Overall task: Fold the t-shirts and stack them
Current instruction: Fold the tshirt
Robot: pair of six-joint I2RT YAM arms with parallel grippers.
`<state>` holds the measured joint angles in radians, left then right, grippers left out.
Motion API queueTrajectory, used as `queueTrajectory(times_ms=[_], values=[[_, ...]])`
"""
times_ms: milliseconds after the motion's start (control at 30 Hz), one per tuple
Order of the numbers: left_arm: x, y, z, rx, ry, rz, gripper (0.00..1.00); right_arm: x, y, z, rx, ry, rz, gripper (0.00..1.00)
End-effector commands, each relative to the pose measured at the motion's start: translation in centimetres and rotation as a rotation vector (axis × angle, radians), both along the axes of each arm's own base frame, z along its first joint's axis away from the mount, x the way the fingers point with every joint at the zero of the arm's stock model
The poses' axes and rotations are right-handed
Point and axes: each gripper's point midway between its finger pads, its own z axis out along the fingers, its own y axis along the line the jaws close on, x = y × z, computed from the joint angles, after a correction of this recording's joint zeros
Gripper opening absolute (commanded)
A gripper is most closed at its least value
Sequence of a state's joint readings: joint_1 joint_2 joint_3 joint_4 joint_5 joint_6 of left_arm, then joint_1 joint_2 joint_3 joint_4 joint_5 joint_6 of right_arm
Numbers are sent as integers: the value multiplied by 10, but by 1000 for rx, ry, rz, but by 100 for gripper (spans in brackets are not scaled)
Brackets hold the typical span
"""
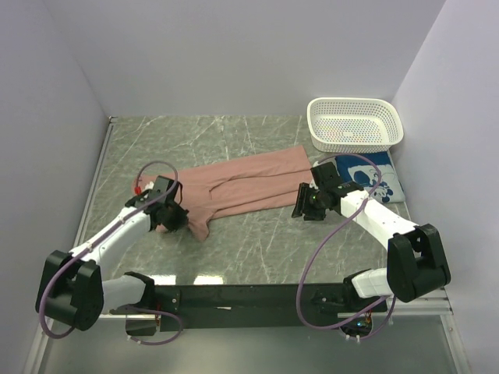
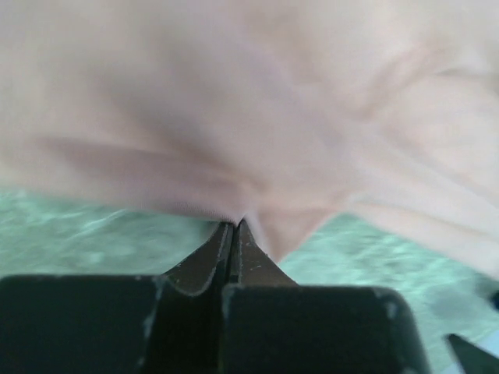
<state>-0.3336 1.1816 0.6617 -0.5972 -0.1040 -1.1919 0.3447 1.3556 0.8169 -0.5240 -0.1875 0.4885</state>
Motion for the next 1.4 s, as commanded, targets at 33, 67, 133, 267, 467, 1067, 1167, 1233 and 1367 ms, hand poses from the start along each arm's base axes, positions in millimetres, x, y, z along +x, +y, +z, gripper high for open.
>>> queueTrajectory(times_ms=[33, 67, 133, 267, 467, 1067, 1167, 1233, 1367], values=[[43, 1, 40, 77, -104, -43, 1, 7, 5, 15, 14, -54, 32, 52], [48, 1, 35, 96, -85, -47, 1, 6, 4, 15, 9, -51, 35, 52], [67, 0, 48, 117, -114, -67, 1, 7, 2, 16, -4, -57, 32, 52], [99, 4, 43, 152, -92, -86, 1, 4, -2, 15, -23, -53, 37, 52], [144, 6, 45, 190, -71, -122, 1, 0, 0, 13, -6, -50, 45, 52], [181, 32, 73, 252, -103, -119, 78, 8, -14, 9, -23, -62, -44, 52], [138, 59, 65, 259, -54, -38, 90, 19, -24, 9, 27, -61, -128, 52], [117, 71, 63, 220, -45, 17, 98, 27, -40, 5, 72, -50, -216, 53], [54, 111, 46, 167, -13, 145, 99, 48, -49, 4, 227, -60, -327, 60]])
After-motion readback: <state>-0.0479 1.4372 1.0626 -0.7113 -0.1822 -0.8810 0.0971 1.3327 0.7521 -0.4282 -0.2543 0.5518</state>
